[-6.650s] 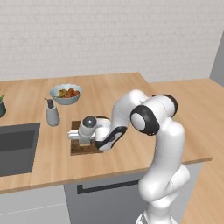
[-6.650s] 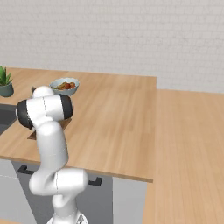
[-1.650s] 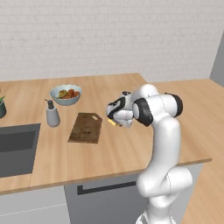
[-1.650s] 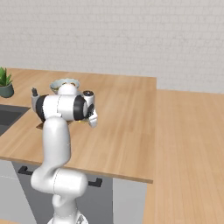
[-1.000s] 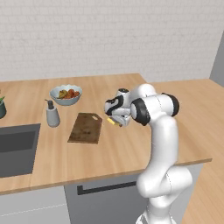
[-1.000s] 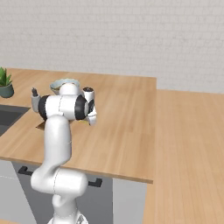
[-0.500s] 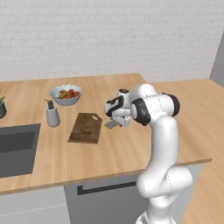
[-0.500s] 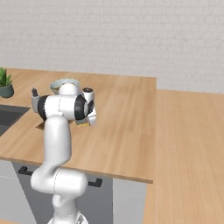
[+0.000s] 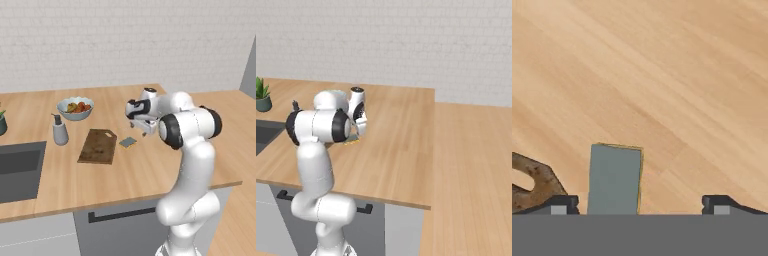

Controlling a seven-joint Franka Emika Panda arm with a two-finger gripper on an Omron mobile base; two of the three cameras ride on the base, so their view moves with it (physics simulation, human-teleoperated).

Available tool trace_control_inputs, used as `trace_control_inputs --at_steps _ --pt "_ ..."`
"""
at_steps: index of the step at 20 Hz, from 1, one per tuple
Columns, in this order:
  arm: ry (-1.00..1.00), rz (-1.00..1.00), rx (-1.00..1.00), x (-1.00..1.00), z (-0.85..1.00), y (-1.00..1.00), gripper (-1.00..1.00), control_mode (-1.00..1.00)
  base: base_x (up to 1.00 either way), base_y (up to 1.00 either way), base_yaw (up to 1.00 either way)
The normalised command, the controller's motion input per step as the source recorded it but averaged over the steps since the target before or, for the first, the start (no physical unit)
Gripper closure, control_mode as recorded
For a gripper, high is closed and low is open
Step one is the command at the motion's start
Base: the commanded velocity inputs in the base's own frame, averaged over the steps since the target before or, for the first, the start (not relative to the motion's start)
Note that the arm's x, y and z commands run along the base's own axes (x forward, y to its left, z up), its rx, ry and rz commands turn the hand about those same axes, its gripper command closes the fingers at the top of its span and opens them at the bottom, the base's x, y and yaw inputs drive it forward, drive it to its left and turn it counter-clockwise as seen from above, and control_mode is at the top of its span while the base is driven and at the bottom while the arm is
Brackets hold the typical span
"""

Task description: Pick up the sponge from the counter and clean the cutting board by briefly scrubbing or pressing down on the cutting board. Once finished, release the sponge.

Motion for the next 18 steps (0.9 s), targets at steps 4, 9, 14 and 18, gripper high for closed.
trace_control_inputs --at_steps 4,9,14,18 --pt "0.0 0.01 0.13 -1.0 1.0 -0.18 -1.0 -1.0 0.0 0.0 0.0" --pt "0.0 0.04 0.22 -1.0 1.0 -0.23 -1.0 -1.0 0.0 0.0 0.0" --pt "-0.04 0.06 0.21 -0.99 1.0 -0.11 -1.0 -1.0 0.0 0.0 0.0" --pt "0.0 0.07 0.18 -0.97 0.98 -0.11 -1.0 -1.0 0.0 0.0 0.0"
